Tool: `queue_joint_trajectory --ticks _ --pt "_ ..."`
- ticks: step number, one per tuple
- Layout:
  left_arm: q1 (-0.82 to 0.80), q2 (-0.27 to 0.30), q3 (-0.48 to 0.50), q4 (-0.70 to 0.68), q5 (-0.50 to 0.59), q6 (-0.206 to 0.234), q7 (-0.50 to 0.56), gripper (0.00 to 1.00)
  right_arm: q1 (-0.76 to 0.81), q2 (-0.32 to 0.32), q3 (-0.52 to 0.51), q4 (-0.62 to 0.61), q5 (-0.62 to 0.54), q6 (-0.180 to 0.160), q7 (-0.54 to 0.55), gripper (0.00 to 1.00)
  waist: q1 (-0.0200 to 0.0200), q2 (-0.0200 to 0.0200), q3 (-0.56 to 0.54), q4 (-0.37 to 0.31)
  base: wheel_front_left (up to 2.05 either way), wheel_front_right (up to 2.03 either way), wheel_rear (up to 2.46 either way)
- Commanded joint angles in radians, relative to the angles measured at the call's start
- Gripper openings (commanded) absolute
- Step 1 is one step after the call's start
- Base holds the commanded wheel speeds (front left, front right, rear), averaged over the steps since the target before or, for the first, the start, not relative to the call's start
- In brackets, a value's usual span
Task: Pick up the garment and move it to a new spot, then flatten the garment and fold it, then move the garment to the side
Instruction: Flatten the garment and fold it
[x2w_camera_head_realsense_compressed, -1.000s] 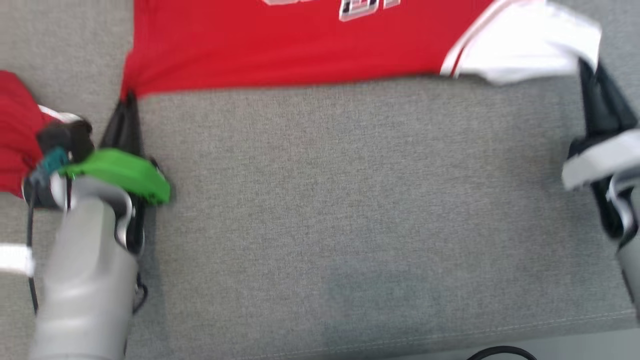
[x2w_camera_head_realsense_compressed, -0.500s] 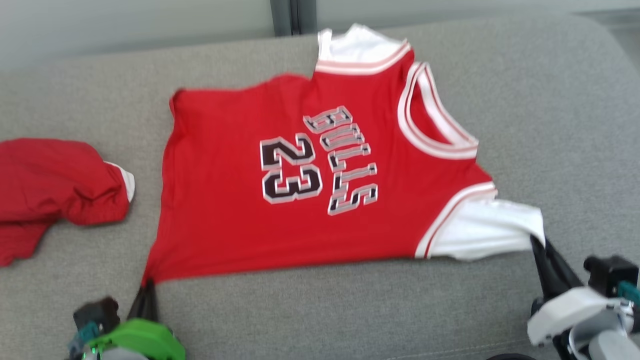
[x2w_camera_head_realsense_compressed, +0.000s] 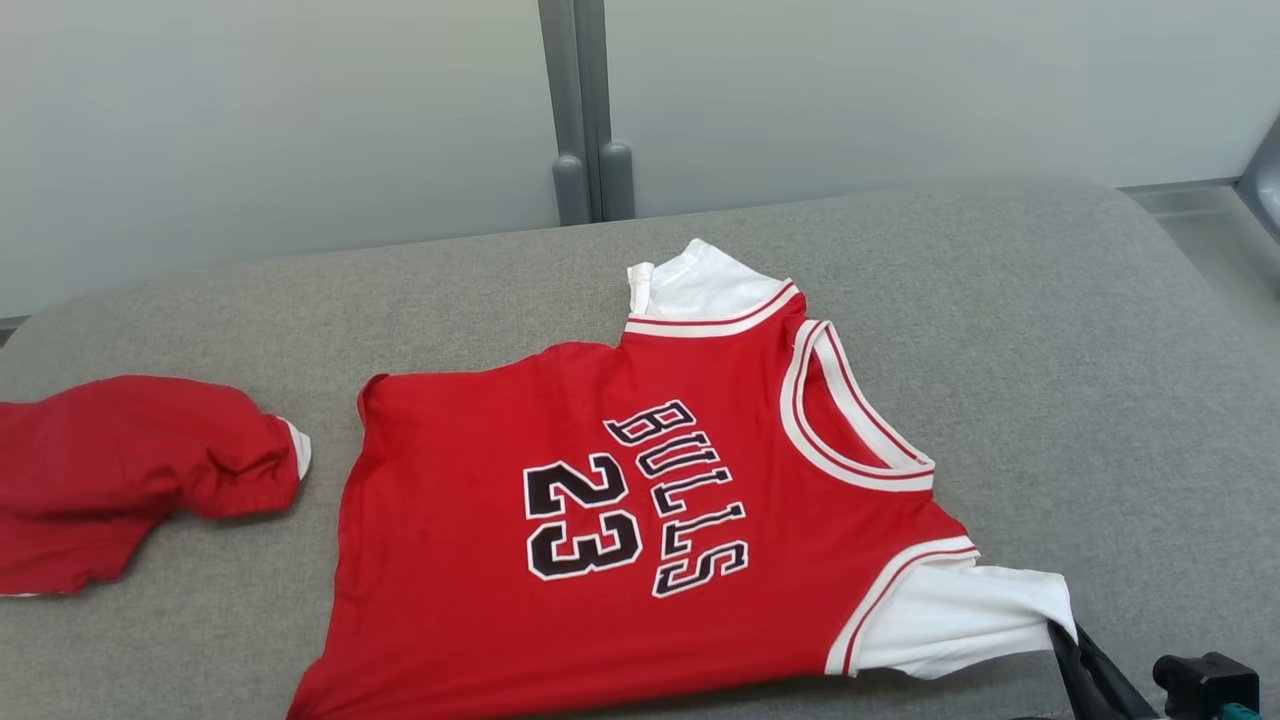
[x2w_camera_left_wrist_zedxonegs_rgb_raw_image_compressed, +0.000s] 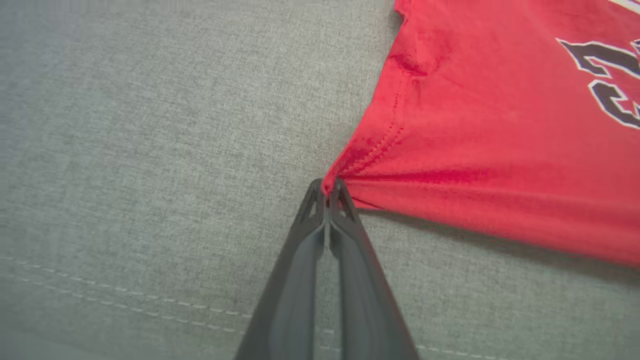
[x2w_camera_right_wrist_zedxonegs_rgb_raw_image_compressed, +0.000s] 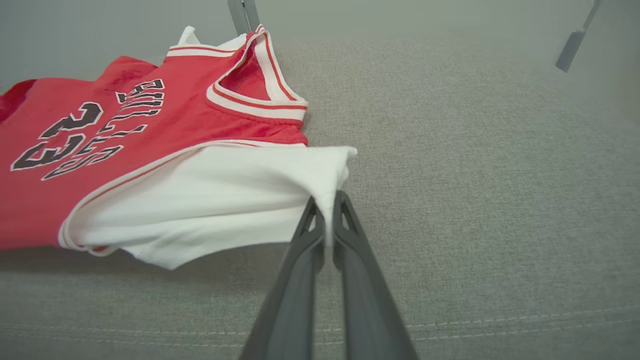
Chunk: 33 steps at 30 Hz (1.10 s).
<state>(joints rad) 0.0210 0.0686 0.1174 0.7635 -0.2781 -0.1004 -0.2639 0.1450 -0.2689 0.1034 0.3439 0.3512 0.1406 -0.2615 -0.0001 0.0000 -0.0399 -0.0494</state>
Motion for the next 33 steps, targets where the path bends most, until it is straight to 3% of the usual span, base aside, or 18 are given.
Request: queue_joint_trajectory --ticks 1,7,12,22,30,31,32,33 --pt "0.018 0.027 0.025 -0.009 0.006 0.010 0.000 0.00 0.006 -0.027 -0.026 -0.006 0.006 -0.018 -0.005 0.00 0.0001 0.0000 -0.008 0.001 0.00 0.00 0.00" --pt "-0.023 0.009 0.020 -0.097 0.036 -0.012 0.000 0.00 -0.044 -0.022 -0.010 -0.033 -0.003 -0.017 -0.005 0.00 0.0001 0.0000 0.012 0.023 0.00 0.00 0.00" --pt "-0.082 -0.001 0.005 -0.126 0.050 -0.020 0.000 0.00 -0.147 -0.016 0.016 0.022 -0.016 -0.013 -0.005 0.00 0.0001 0.0000 0.049 0.039 0.00 0.00 0.00" --pt "-0.313 -0.010 -0.054 -0.047 0.089 -0.021 0.000 0.00 -0.454 -0.009 0.087 0.218 -0.057 -0.011 -0.005 0.00 0.0001 0.0000 0.201 0.071 0.00 0.00 0.00" --pt "-0.414 -0.013 -0.070 0.009 0.115 -0.010 0.000 0.01 -0.587 0.003 0.097 0.339 -0.081 -0.011 -0.005 0.00 0.0001 0.0000 0.260 0.083 0.00 0.00 0.00" --pt "-0.420 -0.013 -0.072 0.016 0.117 -0.007 0.000 0.42 -0.595 0.005 0.090 0.353 -0.083 -0.011 -0.005 0.49 0.0001 0.0000 0.263 0.083 0.00 0.00 0.00" --pt "-0.420 -0.013 -0.072 0.016 0.117 -0.007 0.000 0.42 -0.595 0.005 0.090 0.353 -0.083 -0.011 -0.005 0.49 0.0001 0.0000 0.263 0.083 0.00 0.00 0.00" --pt "-0.426 -0.013 -0.072 0.015 0.117 -0.003 0.000 1.00 -0.602 0.009 0.083 0.359 -0.085 -0.011 -0.005 1.00 0.0001 0.0000 0.265 0.084 0.00 0.00 0.00"
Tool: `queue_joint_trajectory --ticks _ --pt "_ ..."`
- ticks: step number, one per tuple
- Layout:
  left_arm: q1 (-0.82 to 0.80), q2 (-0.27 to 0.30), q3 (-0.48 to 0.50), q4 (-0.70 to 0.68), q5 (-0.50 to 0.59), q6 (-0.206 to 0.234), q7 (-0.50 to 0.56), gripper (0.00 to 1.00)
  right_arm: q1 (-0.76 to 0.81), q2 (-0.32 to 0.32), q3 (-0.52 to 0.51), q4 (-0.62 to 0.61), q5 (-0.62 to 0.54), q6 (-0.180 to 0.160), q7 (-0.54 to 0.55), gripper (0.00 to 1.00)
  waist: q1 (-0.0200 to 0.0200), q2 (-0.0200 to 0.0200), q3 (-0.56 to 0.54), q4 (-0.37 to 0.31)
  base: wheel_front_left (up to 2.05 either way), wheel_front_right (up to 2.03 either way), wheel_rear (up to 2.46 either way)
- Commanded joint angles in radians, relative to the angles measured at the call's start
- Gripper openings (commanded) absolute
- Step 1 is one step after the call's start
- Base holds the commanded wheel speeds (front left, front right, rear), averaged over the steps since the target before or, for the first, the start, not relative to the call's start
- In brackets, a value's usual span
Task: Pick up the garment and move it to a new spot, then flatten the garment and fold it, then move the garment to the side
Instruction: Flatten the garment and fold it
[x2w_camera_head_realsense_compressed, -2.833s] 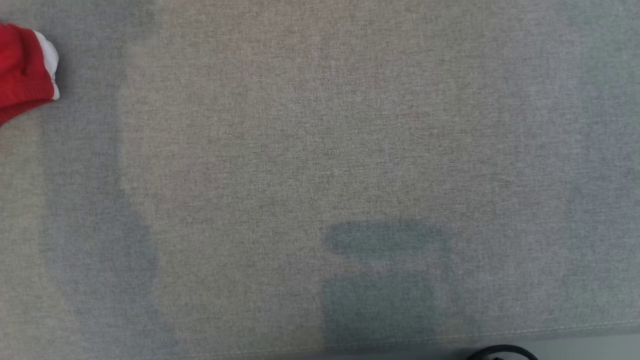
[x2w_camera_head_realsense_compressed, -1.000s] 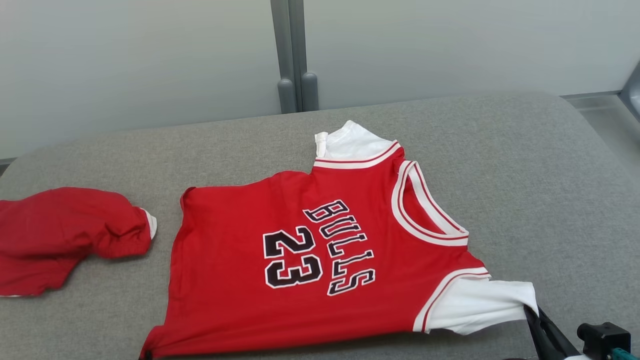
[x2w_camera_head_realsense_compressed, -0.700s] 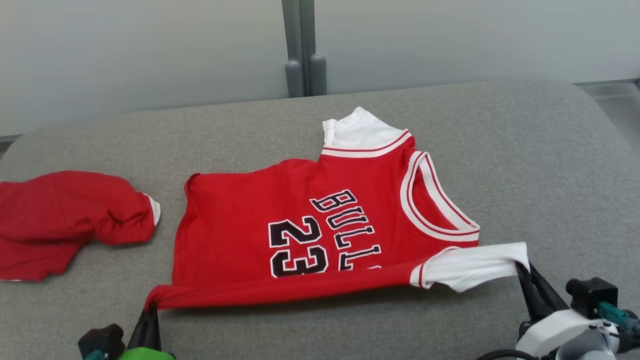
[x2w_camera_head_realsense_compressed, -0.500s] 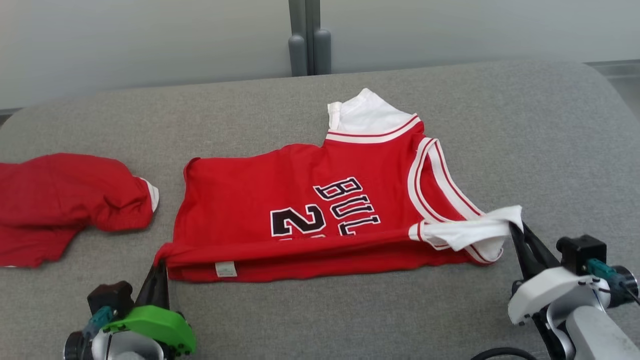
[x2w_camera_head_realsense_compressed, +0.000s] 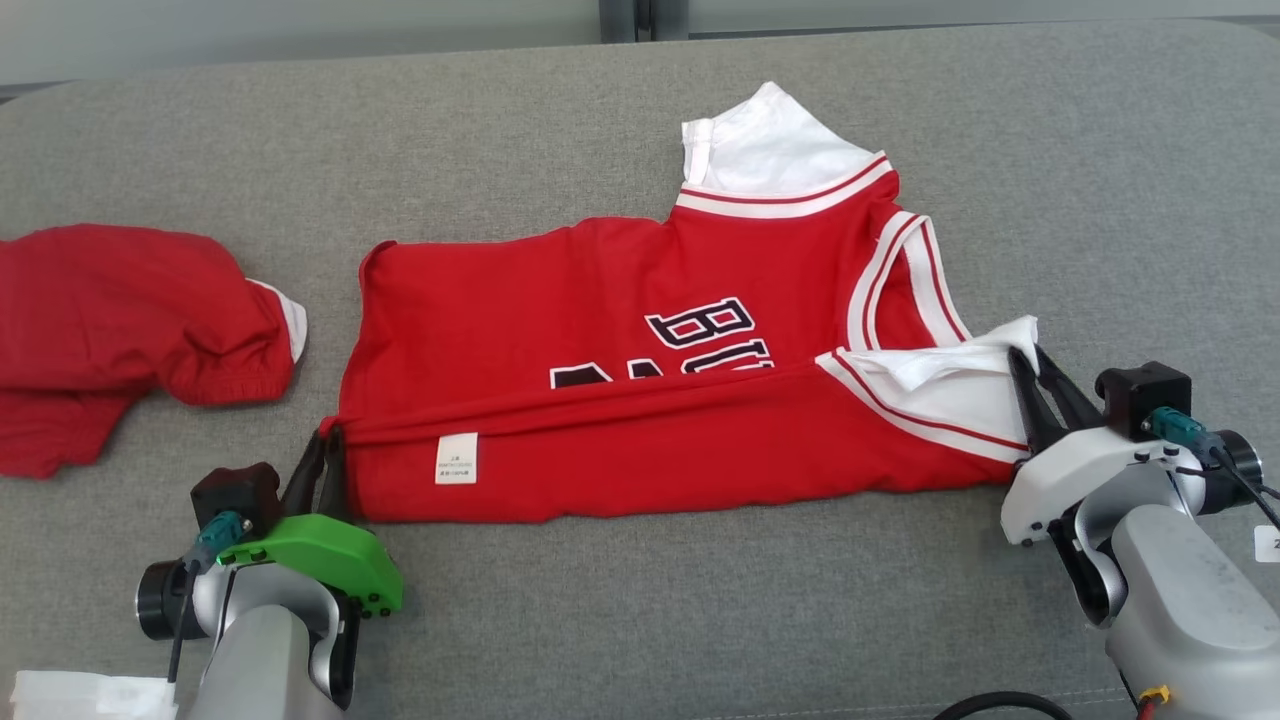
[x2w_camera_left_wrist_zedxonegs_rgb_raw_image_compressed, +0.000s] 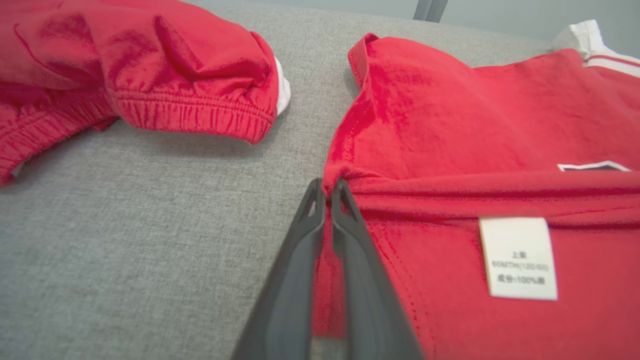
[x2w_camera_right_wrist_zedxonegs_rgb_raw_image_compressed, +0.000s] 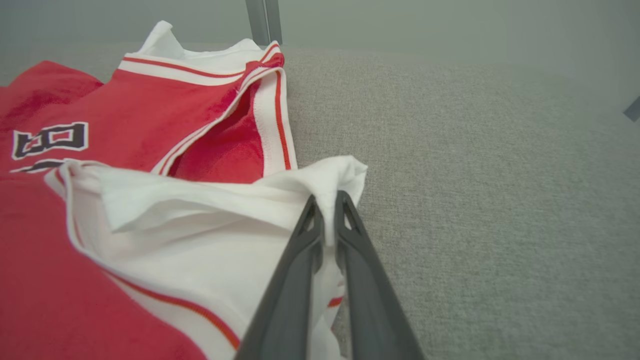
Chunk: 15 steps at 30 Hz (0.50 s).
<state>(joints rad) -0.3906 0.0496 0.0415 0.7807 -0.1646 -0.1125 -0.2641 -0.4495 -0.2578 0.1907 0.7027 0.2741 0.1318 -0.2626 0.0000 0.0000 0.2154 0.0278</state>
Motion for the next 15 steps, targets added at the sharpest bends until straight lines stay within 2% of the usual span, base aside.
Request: queue_joint_trajectory --ticks 1,5,9,15 --pt "-0.019 0.006 0.006 -0.006 0.004 0.013 0.001 1.00 -0.013 0.001 -0.015 -0.004 -0.008 -0.002 -0.003 1.00 0.0000 0.0000 0.012 0.008 0.00 0.00 0.00" --pt "0.018 0.004 0.020 -0.061 0.000 0.030 0.000 1.00 0.028 0.009 -0.092 -0.103 -0.013 -0.002 -0.003 1.00 0.0000 0.0000 0.005 0.009 0.00 0.00 0.00" --pt "0.089 0.004 0.039 -0.151 -0.012 0.036 0.000 1.00 0.139 0.034 -0.169 -0.227 -0.018 -0.002 -0.003 1.00 0.0000 0.0000 -0.021 0.008 0.00 0.00 0.00" --pt "0.190 0.004 0.019 -0.191 -0.035 0.043 0.000 1.00 0.293 0.051 -0.138 -0.264 0.001 -0.002 -0.003 1.00 0.0000 0.0000 -0.048 0.000 0.00 0.00 0.00"
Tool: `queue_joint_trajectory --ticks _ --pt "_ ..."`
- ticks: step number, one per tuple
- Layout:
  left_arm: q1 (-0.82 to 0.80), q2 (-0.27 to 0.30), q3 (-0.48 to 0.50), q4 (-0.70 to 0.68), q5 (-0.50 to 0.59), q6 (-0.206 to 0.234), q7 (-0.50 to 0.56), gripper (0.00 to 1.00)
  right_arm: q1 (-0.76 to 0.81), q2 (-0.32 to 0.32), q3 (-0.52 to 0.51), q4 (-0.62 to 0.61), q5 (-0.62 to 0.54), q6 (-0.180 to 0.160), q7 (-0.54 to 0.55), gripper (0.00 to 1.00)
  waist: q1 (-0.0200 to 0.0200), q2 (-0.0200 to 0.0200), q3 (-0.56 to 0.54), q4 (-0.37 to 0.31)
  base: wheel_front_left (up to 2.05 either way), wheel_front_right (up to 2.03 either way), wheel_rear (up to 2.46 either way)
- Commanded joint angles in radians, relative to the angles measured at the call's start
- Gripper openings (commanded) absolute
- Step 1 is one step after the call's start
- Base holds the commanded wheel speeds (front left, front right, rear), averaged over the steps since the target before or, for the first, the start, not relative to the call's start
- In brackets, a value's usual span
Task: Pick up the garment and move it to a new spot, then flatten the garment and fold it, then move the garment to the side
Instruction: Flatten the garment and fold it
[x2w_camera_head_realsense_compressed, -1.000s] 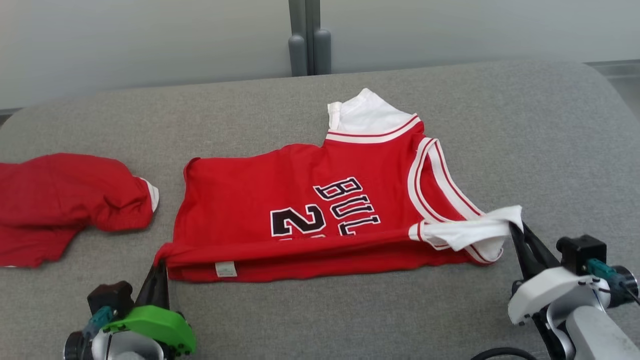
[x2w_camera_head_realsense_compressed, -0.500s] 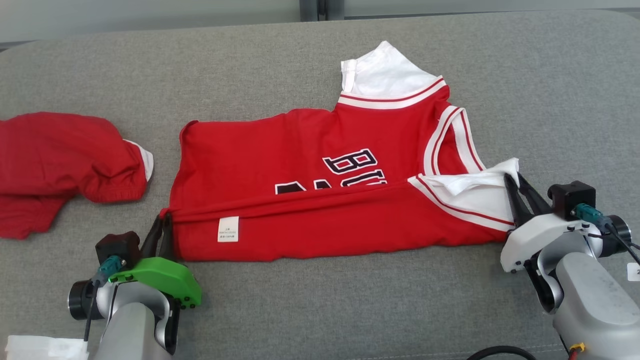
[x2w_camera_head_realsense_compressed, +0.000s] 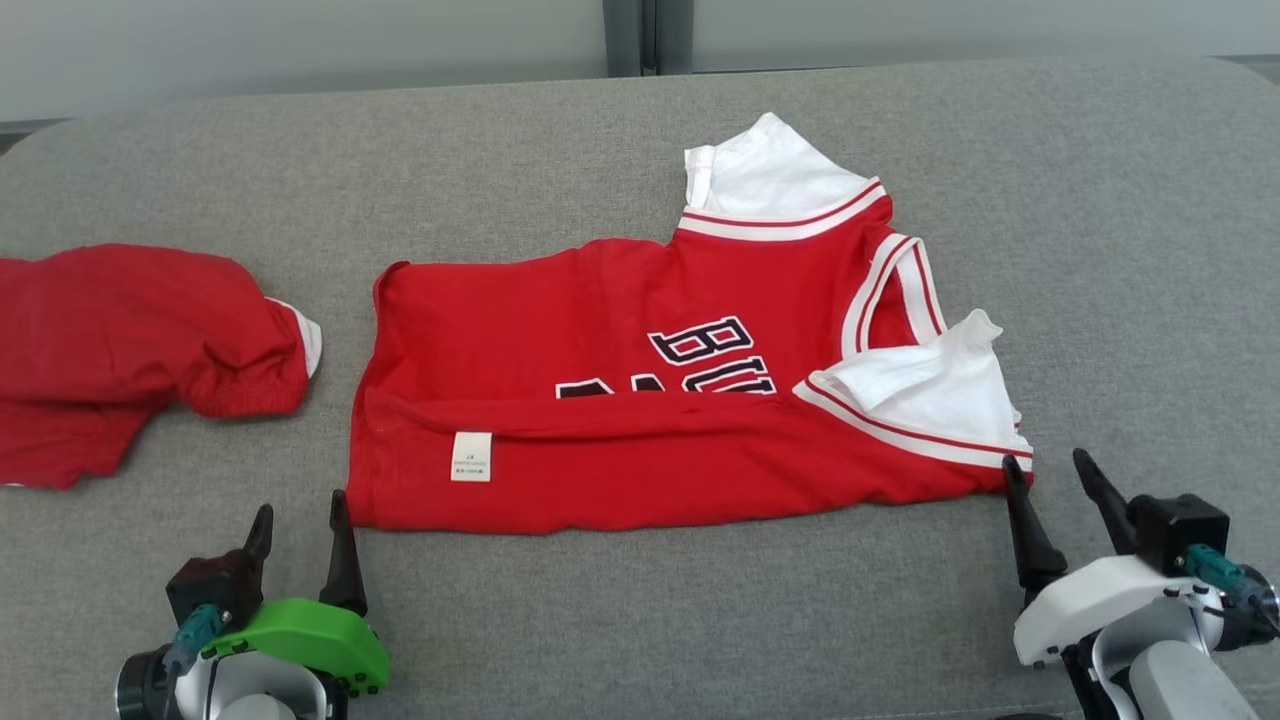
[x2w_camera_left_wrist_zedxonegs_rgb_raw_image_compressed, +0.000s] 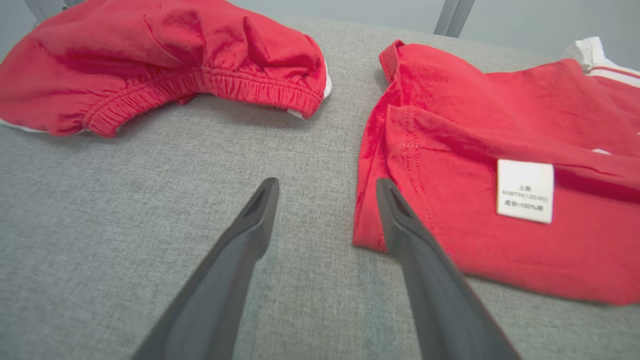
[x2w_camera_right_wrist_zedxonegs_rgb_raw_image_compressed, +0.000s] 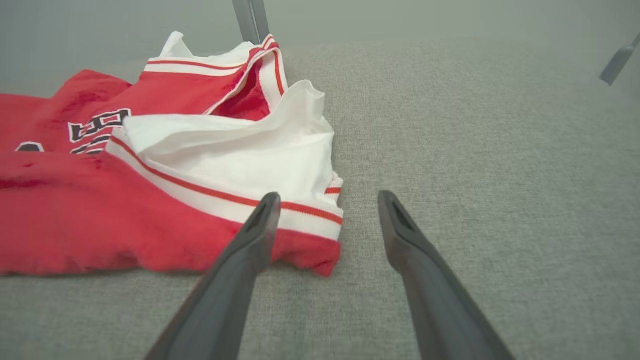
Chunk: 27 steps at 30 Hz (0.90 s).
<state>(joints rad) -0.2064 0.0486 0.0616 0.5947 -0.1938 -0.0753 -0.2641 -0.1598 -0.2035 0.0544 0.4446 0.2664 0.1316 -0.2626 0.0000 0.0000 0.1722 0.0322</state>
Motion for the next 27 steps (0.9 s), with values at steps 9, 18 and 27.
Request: queue_joint_trajectory --ticks 9,18,27 --pt "0.040 0.004 -0.036 -0.036 -0.022 0.018 0.000 1.00 0.013 0.013 0.022 0.023 0.030 -0.002 -0.003 1.00 0.0000 0.0000 0.000 -0.011 0.00 0.00 0.00" --pt "-0.001 0.004 -0.080 -0.051 -0.027 -0.003 0.000 1.00 -0.058 0.032 0.007 0.106 0.039 -0.002 -0.003 1.00 0.0000 0.0000 0.042 0.009 0.00 0.00 0.00" --pt "-0.012 0.004 -0.090 -0.051 -0.028 -0.012 0.001 1.00 -0.095 0.032 0.070 0.205 0.072 -0.002 0.000 0.35 0.0000 0.0000 0.055 0.015 0.00 0.00 0.00"
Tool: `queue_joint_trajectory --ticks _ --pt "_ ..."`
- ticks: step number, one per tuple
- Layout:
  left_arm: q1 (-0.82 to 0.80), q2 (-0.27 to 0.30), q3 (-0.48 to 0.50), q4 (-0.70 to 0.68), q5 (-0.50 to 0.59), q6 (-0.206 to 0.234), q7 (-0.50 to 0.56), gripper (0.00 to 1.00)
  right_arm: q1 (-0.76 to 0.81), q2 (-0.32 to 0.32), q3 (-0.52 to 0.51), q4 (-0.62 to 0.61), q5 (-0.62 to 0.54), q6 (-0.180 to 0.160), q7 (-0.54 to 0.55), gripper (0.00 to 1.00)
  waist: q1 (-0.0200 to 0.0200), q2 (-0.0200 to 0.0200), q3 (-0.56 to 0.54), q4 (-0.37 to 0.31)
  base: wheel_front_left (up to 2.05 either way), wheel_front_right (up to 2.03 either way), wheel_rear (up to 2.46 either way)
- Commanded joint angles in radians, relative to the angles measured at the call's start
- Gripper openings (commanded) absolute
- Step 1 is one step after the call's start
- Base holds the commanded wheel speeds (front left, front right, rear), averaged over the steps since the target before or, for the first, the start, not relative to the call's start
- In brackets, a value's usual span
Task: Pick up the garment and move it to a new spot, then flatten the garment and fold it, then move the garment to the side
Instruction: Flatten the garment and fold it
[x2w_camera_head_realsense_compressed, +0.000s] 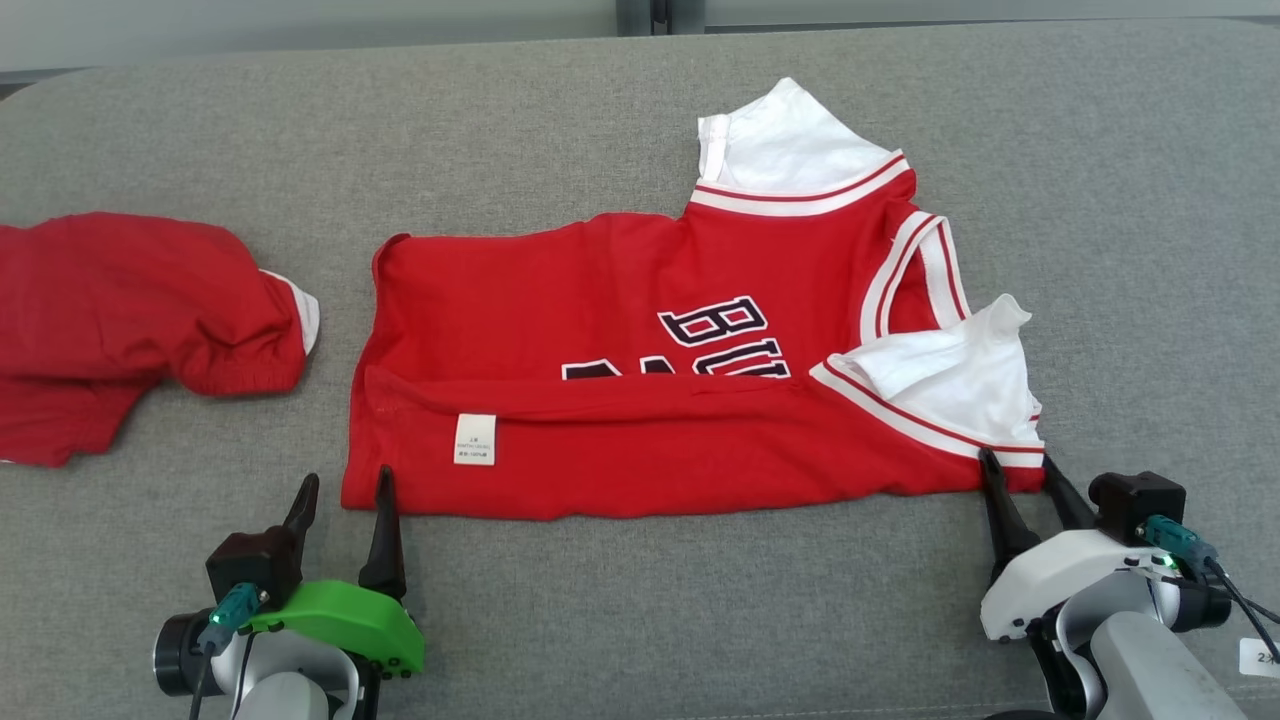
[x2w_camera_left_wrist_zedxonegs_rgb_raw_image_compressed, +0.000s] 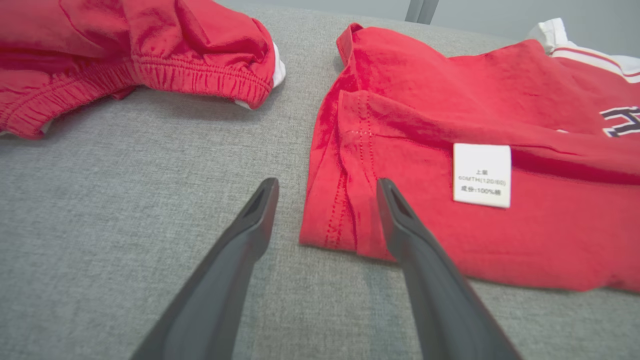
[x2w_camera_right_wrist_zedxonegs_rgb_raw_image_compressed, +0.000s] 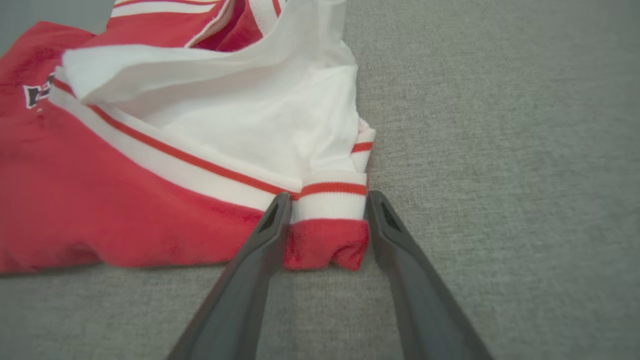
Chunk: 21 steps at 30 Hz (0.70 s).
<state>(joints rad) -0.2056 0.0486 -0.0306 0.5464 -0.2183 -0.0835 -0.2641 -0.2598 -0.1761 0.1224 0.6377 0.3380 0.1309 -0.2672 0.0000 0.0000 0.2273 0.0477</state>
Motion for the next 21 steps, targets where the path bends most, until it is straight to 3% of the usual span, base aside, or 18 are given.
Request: queue_joint_trajectory --ticks 1,13,19,20,21 --pt "-0.013 0.004 0.001 -0.003 -0.003 -0.003 0.001 1.00 0.001 0.000 0.011 0.013 0.004 -0.001 0.005 0.00 0.0000 0.0000 0.001 0.000 0.00 0.00 0.00" --pt "-0.036 0.004 -0.031 0.060 -0.060 -0.020 0.001 1.00 -0.004 -0.036 0.047 -0.045 0.057 -0.001 0.004 0.00 0.0000 0.0000 0.013 -0.013 0.00 0.00 0.00" --pt "-0.063 0.004 -0.043 0.116 -0.081 -0.005 0.001 1.00 -0.011 -0.035 0.068 -0.065 0.065 -0.001 0.004 0.00 0.0000 0.0000 0.022 -0.022 0.00 0.00 0.00" --pt "-0.069 0.004 -0.046 0.125 -0.084 -0.004 0.001 0.46 -0.012 -0.036 0.070 -0.067 0.066 -0.001 0.004 0.00 0.0000 0.0000 0.024 -0.023 0.00 0.00 0.00" --pt "-0.073 0.004 -0.049 0.134 -0.089 -0.004 0.001 0.00 -0.013 -0.035 0.073 -0.068 0.069 -0.001 0.004 0.00 0.0000 0.0000 0.025 -0.023 0.00 0.00 0.00"
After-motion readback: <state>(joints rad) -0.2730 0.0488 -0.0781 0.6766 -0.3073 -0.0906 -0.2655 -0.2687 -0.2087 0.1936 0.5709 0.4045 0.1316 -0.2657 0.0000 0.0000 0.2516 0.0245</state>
